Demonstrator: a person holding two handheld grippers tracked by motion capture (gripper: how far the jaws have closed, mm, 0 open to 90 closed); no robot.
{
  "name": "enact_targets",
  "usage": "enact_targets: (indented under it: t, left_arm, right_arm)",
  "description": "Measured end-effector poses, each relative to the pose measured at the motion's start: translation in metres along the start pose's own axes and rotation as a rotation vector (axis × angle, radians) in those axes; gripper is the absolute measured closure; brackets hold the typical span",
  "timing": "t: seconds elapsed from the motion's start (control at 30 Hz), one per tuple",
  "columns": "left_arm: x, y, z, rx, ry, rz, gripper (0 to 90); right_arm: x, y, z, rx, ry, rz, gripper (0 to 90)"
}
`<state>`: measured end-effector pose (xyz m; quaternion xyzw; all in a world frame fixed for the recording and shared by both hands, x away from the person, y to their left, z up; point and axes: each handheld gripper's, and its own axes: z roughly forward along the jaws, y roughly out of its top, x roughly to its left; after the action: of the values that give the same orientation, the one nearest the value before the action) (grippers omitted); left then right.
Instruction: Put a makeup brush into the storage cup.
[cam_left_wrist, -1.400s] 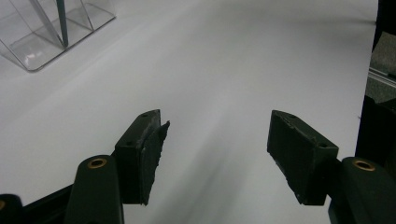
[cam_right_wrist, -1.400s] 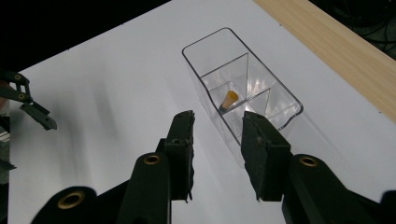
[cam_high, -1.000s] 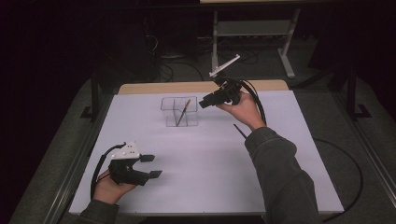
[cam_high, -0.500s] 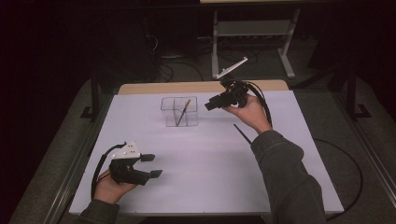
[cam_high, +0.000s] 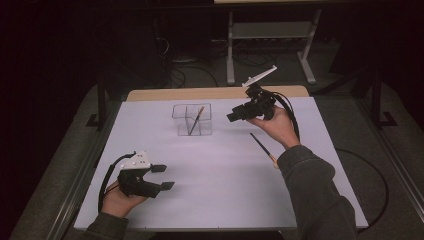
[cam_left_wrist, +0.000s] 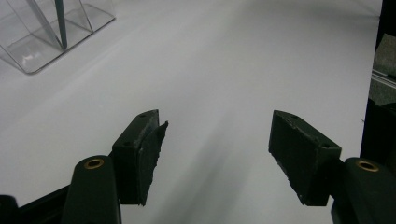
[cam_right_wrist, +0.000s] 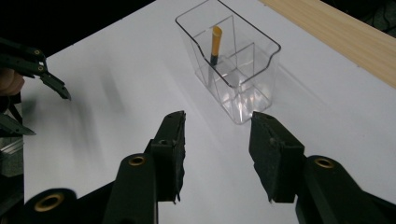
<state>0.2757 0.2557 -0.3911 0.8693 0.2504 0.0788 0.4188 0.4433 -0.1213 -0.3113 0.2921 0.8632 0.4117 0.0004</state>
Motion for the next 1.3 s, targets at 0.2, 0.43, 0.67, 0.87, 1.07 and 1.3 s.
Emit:
enact_targets:
  t: [0.2, 0.43, 0.67, 0.87, 1.07, 1.3]
  left_arm:
    - [-0.001, 0.001, 0.000, -0.007, 0.003, -0.009, 33.4]
    - [0.001, -0.001, -0.001, -0.006, 0.005, -0.013, 33.3]
    - [-0.003, 0.003, 0.001, -0.009, 0.003, -0.002, 33.1]
    - [-0.005, 0.003, 0.001, -0.004, 0.002, -0.003, 32.7]
    - [-0.002, 0.003, 0.000, -0.011, 0.007, -0.002, 32.6]
    - [-0.003, 0.005, 0.002, -0.005, 0.003, 0.009, 31.6]
  right_arm:
    - [0.000, -0.009, -0.012, -0.005, -0.020, 0.007, 53.1]
    - [-0.001, -0.019, -0.022, -0.013, -0.035, 0.022, 50.4]
    - [0.000, -0.030, -0.027, -0.007, -0.047, 0.033, 43.9]
    - [-0.002, -0.039, -0.031, -0.016, -0.064, 0.049, 41.0]
    - [-0.003, -0.043, -0.030, -0.004, -0.060, 0.057, 40.5]
    - [-0.002, -0.053, -0.033, 0.001, -0.062, 0.057, 40.5]
